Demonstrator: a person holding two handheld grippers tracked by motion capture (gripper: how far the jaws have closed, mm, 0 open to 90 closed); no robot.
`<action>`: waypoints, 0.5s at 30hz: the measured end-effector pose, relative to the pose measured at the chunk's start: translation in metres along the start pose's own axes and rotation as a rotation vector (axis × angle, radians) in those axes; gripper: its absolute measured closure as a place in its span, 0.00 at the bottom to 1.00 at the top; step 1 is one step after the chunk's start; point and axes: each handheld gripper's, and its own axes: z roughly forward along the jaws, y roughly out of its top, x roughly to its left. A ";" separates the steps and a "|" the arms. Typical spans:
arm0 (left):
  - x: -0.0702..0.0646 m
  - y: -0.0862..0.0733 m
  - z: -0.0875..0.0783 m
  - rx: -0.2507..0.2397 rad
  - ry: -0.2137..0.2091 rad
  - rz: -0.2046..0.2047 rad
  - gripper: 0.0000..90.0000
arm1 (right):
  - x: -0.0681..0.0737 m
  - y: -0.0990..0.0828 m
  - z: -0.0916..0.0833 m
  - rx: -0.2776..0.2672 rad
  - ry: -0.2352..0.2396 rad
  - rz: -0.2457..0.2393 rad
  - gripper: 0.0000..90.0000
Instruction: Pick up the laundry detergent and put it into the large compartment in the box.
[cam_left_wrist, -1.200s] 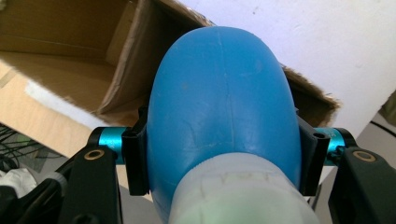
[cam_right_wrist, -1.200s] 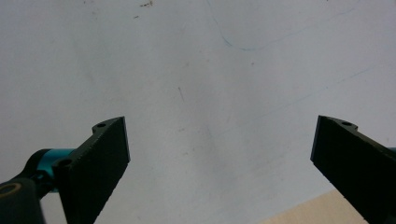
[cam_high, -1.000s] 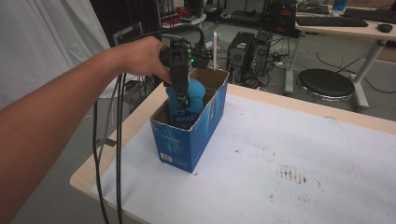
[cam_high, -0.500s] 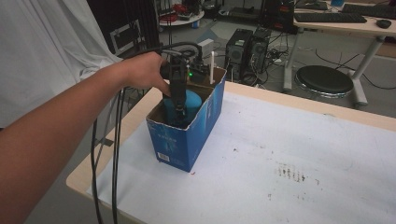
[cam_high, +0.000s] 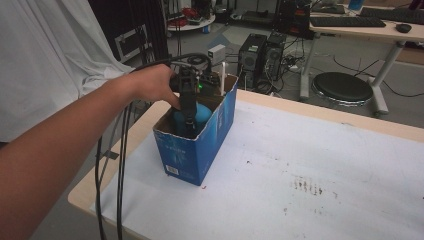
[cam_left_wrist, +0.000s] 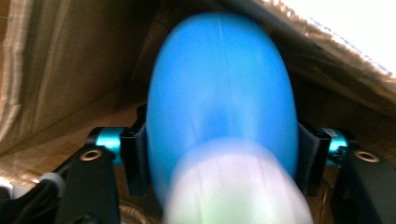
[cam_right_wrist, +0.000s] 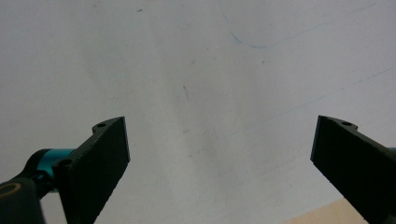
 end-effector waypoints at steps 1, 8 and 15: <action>0.000 0.000 0.000 0.000 0.000 0.000 0.37 | 0.000 0.000 0.000 -0.003 0.001 -0.006 0.04; 0.003 -0.011 -0.018 -0.070 -0.007 -0.063 0.29 | 0.002 0.000 -0.003 -0.004 -0.001 -0.007 0.04; -0.001 -0.021 -0.046 -0.137 0.008 -0.096 0.26 | 0.005 -0.002 -0.007 -0.008 -0.008 -0.005 0.04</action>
